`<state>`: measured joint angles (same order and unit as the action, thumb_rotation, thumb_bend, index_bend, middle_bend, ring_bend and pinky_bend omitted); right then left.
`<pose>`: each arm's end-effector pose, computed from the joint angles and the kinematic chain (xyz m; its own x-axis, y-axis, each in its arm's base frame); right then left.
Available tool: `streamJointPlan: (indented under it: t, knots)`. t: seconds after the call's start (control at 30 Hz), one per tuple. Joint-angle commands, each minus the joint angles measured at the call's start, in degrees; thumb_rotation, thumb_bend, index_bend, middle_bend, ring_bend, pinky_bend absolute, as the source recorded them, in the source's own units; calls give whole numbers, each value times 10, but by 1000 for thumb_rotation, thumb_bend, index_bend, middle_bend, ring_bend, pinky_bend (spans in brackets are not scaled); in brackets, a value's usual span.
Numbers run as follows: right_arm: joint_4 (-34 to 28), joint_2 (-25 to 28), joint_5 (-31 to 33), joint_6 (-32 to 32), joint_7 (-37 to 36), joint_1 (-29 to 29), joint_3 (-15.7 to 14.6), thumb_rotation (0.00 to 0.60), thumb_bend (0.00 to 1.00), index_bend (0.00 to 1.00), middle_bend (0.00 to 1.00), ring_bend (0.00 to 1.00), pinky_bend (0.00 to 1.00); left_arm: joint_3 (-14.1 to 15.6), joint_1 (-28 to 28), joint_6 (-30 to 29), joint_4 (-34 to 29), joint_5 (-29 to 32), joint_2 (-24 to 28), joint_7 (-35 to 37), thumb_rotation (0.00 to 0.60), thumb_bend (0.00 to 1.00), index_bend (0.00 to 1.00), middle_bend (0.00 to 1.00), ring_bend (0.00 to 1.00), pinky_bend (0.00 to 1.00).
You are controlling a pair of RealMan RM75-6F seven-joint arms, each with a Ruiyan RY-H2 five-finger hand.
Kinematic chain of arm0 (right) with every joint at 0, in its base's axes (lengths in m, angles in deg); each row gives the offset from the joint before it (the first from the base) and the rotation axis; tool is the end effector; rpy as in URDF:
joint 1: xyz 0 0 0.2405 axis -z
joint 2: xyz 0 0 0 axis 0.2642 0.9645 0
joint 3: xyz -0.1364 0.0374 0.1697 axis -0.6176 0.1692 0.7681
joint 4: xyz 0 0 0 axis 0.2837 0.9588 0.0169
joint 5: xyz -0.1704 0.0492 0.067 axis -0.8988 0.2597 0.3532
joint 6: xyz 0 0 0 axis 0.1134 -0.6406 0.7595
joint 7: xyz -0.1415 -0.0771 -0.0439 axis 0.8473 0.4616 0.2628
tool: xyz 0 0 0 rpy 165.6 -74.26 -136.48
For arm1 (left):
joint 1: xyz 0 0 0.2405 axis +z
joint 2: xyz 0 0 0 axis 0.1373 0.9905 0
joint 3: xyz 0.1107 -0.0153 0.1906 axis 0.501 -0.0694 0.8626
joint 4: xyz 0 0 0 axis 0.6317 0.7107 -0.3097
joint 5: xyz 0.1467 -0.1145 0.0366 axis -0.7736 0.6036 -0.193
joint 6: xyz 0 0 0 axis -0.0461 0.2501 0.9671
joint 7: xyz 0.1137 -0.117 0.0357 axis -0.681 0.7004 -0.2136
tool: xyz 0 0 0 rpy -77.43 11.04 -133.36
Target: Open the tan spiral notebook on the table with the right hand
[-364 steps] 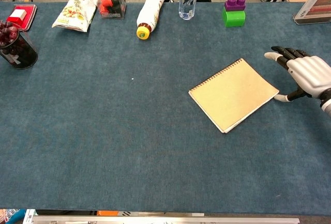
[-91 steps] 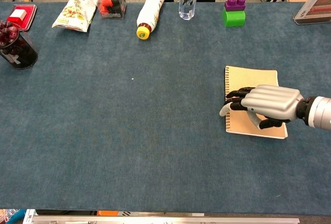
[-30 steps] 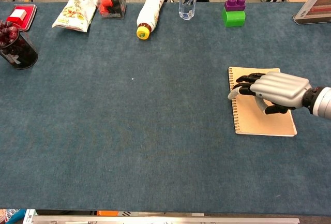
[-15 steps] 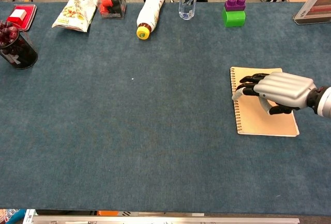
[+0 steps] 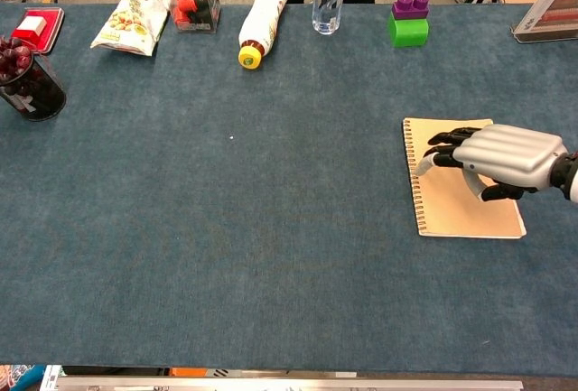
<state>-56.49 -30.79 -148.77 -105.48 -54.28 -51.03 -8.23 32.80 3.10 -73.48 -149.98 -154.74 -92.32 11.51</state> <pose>-0.2222 -0.2495 0.0199 0.7115 -0.4399 0.5479 -0.6851 -0.6077 0.4016 -0.2950 0.2019 0.1744 0.4540 0.0605 0.8889 0.8687 0.1919 -0.4567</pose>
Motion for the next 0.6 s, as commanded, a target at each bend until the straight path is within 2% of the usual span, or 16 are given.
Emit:
streamJointPlan:
  t: [0.03, 0.6]
  knots:
    - [-5, 2, -5, -5, -3, 1, 1, 600, 1000, 231, 220, 71, 118, 0, 0, 0, 0, 0, 0, 0, 600, 241, 475, 303, 246, 376]
    - [25, -42, -18, -10, -27, -3, 10, 600, 1000, 231, 220, 71, 118, 1, 0, 1, 1, -2, 0, 1, 600, 241, 475, 303, 246, 376]
